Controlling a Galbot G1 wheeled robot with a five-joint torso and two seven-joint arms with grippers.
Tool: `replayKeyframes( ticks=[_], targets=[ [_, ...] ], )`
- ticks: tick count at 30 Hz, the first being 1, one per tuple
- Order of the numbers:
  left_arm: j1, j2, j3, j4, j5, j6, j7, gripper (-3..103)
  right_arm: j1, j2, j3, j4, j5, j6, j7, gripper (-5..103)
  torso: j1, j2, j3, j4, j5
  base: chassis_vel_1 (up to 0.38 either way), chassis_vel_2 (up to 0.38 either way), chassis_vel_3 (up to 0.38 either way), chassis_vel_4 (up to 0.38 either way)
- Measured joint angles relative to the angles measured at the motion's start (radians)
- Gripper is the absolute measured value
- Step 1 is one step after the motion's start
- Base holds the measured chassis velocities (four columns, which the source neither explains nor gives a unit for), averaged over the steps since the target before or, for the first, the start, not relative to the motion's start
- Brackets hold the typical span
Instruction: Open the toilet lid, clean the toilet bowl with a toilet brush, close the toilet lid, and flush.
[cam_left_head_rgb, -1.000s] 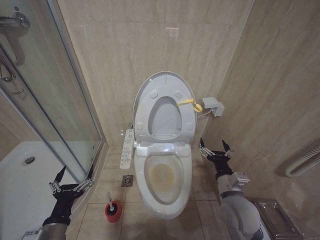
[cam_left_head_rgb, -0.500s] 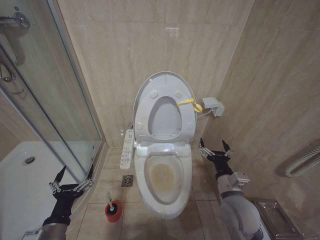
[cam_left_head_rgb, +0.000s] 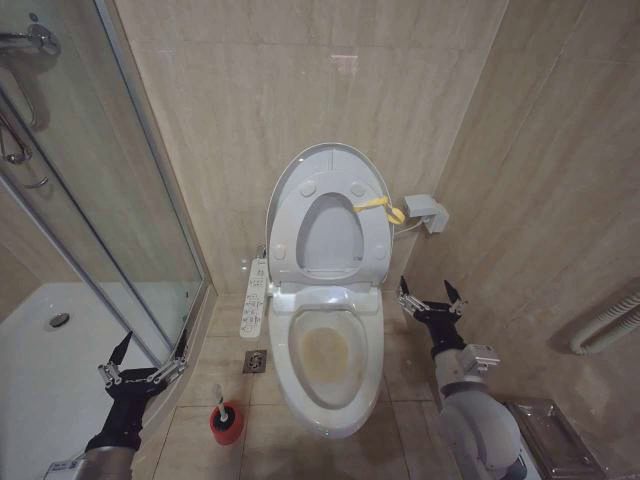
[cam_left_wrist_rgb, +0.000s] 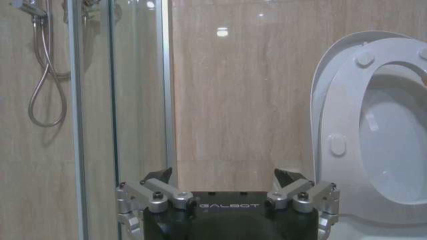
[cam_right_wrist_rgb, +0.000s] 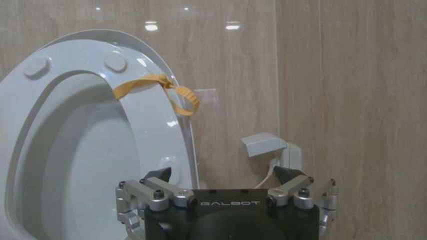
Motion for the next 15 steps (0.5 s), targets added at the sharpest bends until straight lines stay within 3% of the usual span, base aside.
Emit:
replayKeyframes(
  ticks=[10,15],
  targets=[
    [0.0,0.0,0.0,0.0,0.0,0.0,0.0,100,-0.014,0.002,0.008,0.004,0.0,0.0,-0.007,100,0.0,0.0,0.0,0.0004,0.0,0.0,0.0,0.0,0.0],
    [0.0,0.0,0.0,0.0,0.0,0.0,0.0,100,-0.154,0.027,0.098,0.058,0.0,-0.008,-0.094,100,0.0,0.0,0.0,-0.0003,0.0001,0.0,0.0,0.0,0.0]
  ],
)
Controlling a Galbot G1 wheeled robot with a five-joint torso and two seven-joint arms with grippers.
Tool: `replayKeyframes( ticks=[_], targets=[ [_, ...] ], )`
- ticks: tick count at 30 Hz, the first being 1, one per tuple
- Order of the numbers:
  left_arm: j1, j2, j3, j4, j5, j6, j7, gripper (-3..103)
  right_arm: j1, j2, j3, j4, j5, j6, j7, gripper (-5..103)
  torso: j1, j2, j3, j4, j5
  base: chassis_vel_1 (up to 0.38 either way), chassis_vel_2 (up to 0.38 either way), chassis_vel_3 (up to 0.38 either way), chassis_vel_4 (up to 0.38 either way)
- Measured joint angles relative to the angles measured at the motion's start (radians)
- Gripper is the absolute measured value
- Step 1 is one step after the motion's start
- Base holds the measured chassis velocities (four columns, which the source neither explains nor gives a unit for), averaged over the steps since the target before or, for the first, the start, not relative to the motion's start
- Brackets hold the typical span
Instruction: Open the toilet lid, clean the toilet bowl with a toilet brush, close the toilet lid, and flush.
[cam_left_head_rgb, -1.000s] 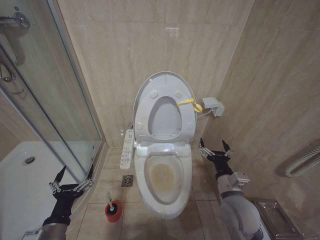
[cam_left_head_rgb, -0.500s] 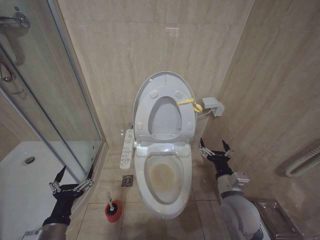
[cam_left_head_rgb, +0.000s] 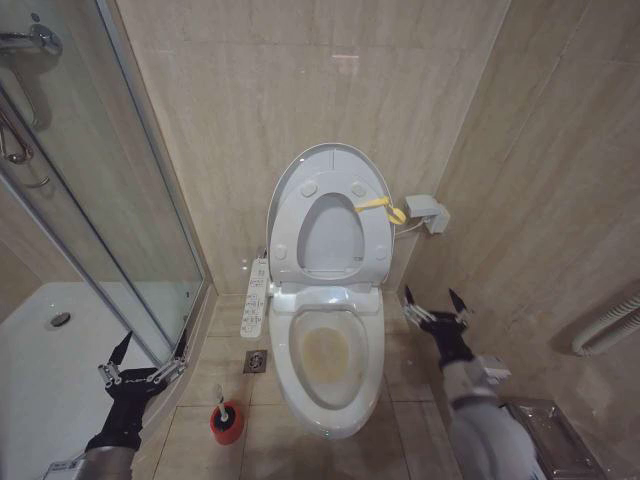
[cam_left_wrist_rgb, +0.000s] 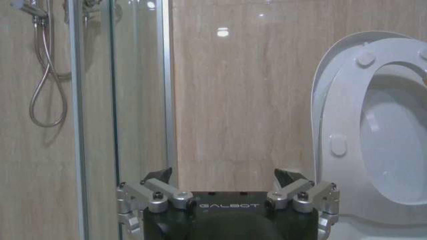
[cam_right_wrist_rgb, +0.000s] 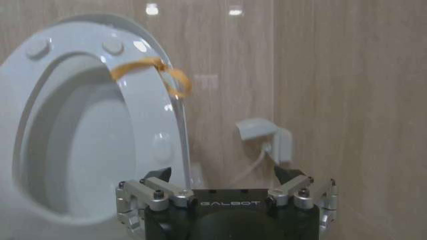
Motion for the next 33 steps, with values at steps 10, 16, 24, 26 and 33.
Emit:
replayKeyframes(
  ticks=[10,16,24,26,33],
  targets=[
    [0.0,0.0,0.0,0.0,0.0,0.0,0.0,100,-0.287,0.053,0.188,0.114,0.009,-0.018,-0.183,100,0.0,0.0,0.0,0.0002,0.0,0.0,0.0,0.0,0.0],
    [0.0,0.0,0.0,0.0,0.0,0.0,0.0,100,-0.328,0.062,0.217,0.131,0.011,-0.021,-0.213,100,0.0,0.0,0.0,0.0005,-0.0003,0.0,0.0,0.0,0.0],
    [0.0,0.0,0.0,0.0,0.0,0.0,0.0,100,-0.182,0.107,0.149,0.06,0.011,0.127,-0.257,100,0.0,0.0,0.0,0.0008,-0.0002,0.0,0.0,0.0,0.0],
    [0.0,0.0,0.0,0.0,0.0,0.0,0.0,100,-0.168,0.108,0.147,0.048,0.012,0.13,-0.257,100,0.0,0.0,0.0,0.0005,0.0003,0.0,0.0,0.0,0.0],
    [0.0,0.0,0.0,0.0,0.0,0.0,0.0,100,-0.107,0.082,0.155,0.009,0.007,0.148,-0.252,100,0.0,0.0,0.0,0.0003,0.0,0.0,0.0,0.0,0.0]
  ],
)
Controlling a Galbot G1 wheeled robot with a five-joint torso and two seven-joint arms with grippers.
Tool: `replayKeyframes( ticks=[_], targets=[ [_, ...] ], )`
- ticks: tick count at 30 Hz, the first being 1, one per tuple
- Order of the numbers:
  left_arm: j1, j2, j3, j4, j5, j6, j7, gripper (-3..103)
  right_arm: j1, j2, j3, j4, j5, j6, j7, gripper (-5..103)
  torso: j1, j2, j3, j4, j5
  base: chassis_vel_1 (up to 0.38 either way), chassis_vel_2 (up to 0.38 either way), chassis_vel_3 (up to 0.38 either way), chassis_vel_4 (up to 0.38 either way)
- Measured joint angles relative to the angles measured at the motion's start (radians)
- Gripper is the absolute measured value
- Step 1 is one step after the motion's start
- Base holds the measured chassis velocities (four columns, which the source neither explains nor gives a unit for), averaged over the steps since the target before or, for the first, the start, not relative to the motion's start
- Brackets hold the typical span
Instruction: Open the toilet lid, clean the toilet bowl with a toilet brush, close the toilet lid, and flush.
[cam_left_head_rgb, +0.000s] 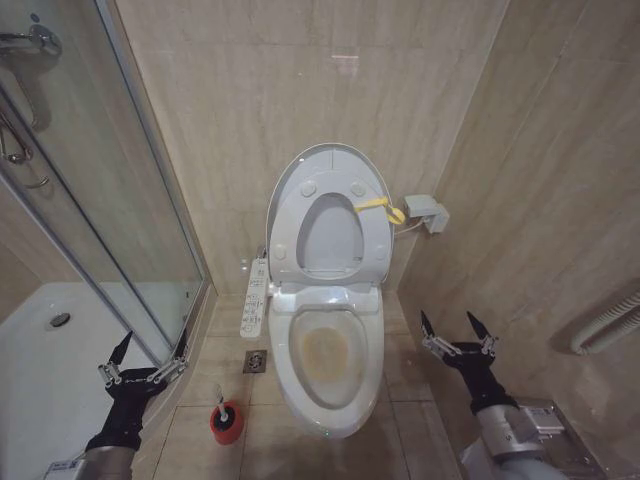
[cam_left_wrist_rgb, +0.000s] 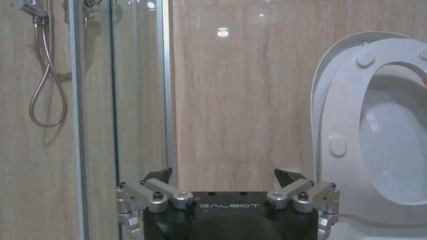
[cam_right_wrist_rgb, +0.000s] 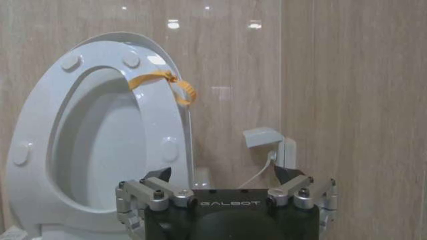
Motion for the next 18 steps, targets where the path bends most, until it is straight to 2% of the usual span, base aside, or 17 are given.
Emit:
replayKeyframes(
  ticks=[9,13,18],
  targets=[
    [0.0,0.0,0.0,0.0,0.0,0.0,0.0,100,0.058,-0.021,0.004,-0.033,0.001,-0.015,0.013,100,0.0,0.0,0.0,0.0,0.0,0.0,0.0,0.0,0.0],
    [0.0,0.0,0.0,0.0,0.0,0.0,0.0,100,0.085,-0.029,0.002,-0.066,0.021,0.023,0.017,100,0.0,0.0,0.0,0.0001,0.0,0.0,0.0,0.0,0.0],
    [0.0,0.0,0.0,0.0,0.0,0.0,0.0,100,0.099,-0.037,-0.004,-0.084,0.039,0.026,0.026,100,0.0,0.0,0.0,-0.0002,0.0,0.0,0.0,0.0,0.0]
  ],
)
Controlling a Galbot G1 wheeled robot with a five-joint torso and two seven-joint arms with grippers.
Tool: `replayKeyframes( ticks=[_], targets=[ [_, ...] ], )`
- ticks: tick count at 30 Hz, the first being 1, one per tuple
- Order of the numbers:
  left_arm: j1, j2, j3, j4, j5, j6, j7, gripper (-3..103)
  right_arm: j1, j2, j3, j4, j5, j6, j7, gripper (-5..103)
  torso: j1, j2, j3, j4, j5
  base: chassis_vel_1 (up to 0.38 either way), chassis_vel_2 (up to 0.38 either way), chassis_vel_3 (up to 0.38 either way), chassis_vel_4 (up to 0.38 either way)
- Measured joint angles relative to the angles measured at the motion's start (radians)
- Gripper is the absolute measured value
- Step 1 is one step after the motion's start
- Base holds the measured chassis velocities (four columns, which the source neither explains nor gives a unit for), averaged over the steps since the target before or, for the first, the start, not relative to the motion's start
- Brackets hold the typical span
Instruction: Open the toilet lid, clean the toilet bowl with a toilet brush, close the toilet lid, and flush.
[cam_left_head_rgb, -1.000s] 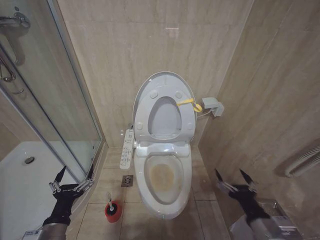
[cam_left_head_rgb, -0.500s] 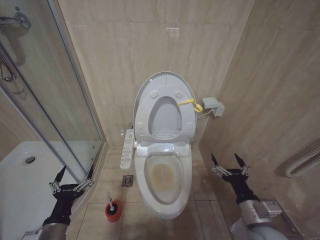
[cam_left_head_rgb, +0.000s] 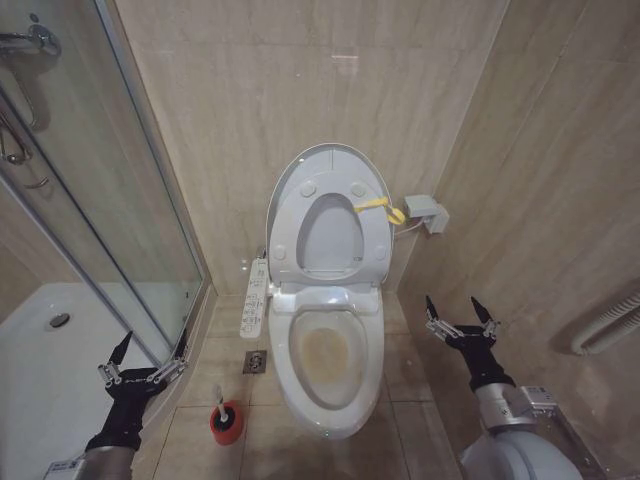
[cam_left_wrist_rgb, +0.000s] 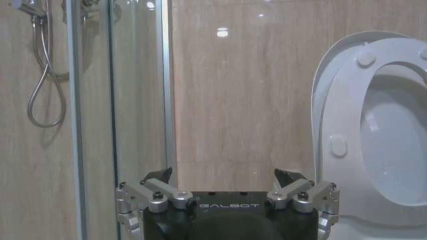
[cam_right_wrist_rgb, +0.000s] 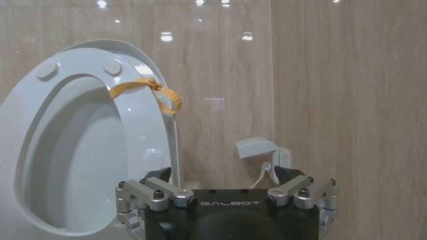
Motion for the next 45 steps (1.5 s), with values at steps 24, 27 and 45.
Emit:
replayKeyframes(
  ticks=[24,27,45],
  targets=[
    [0.0,0.0,0.0,0.0,0.0,0.0,0.0,100,0.128,-0.049,-0.011,-0.1,-0.064,0.043,0.051,100,0.0,0.0,0.0,-0.0001,-0.0001,-0.037,0.035,0.033,-0.037],
    [0.0,0.0,0.0,0.0,0.0,0.0,0.0,100,0.175,-0.068,-0.029,-0.13,-0.063,0.027,0.069,100,0.0,0.0,0.0,0.0001,-0.0001,0.0,0.0,0.0,0.0],
    [0.0,0.0,0.0,0.0,0.0,0.0,0.0,100,0.552,-0.21,-0.125,-0.465,-0.021,0.028,0.14,100,0.0,0.0,0.0,0.0001,0.0001,0.0,0.0,0.0,0.0]
  ],
)
